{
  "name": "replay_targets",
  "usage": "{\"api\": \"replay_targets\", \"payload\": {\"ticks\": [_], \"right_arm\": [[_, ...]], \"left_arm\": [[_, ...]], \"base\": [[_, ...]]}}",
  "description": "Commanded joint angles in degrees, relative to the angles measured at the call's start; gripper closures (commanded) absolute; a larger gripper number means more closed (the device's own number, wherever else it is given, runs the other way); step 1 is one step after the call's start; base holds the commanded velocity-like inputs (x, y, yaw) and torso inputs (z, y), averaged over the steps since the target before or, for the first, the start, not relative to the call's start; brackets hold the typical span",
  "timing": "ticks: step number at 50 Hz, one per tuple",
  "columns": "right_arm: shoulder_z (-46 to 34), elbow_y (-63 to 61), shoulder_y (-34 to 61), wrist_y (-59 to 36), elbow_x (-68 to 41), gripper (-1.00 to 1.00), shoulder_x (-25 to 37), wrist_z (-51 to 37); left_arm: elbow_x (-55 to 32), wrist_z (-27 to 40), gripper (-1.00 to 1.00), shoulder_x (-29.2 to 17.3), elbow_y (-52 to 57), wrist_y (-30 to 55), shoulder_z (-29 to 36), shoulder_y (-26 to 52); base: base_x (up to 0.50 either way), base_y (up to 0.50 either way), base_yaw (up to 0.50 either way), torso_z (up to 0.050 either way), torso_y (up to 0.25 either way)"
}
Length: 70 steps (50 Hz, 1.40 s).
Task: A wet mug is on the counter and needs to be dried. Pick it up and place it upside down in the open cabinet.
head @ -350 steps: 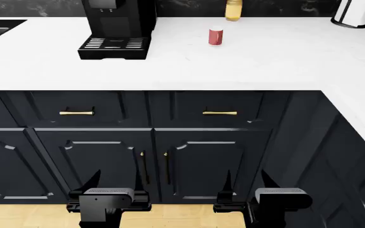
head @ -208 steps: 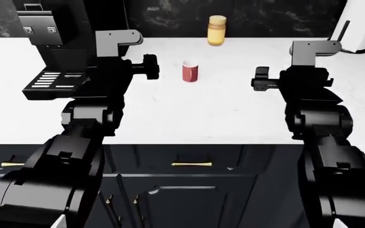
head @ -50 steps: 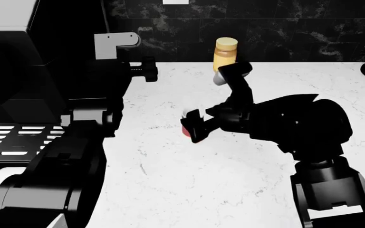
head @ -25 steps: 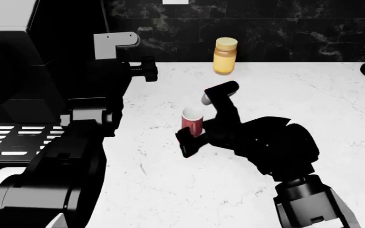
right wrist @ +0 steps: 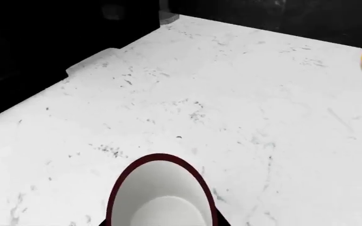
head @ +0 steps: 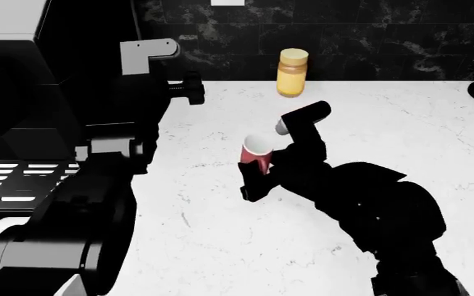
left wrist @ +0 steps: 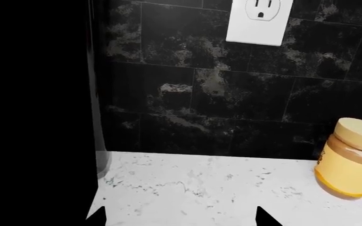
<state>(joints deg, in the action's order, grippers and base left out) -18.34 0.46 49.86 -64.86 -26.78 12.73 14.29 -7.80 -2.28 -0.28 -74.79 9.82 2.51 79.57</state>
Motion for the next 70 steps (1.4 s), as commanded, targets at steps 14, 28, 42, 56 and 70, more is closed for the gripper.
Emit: {"api": "replay_targets", "payload": {"ticks": [14,28,42,56,70], "right_arm": [[23.76,-30.43,8.46,-22.39,-14.17,1.0,5.63,-6.53],[-0.75,-40.78,9.3,-5.36,-0.55,1.0,24.65,-8.37],[-40.09,-36.3,15.86,17.47,39.08,1.0,43.15,-11.04],[-62.31,-29.42,21.44,37.6,89.76,1.0,49.62,-22.37],[-65.99,-26.06,21.81,41.36,110.34,1.0,49.96,-26.74]], "left_arm": [[-13.52,-3.52,-1.0,-6.06,68.86,50.43,-0.6,-17.0],[-25.77,-7.73,-1.0,-10.74,89.41,70.44,-5.45,-17.74],[-27.83,-7.83,-1.0,-11.76,86.81,73.43,-8.23,-12.69],[-29.94,-9.48,-1.0,-12.85,84.94,74.36,-7.07,-12.31],[-39.36,-9.22,-1.0,-16.1,82.23,80.08,-6.54,-9.11]], "base": [[0.0,0.0,0.0,0.0,0.0],[0.0,0.0,0.0,0.0,0.0],[0.0,0.0,0.0,0.0,0.0],[0.0,0.0,0.0,0.0,0.0],[0.0,0.0,0.0,0.0,0.0]]}}
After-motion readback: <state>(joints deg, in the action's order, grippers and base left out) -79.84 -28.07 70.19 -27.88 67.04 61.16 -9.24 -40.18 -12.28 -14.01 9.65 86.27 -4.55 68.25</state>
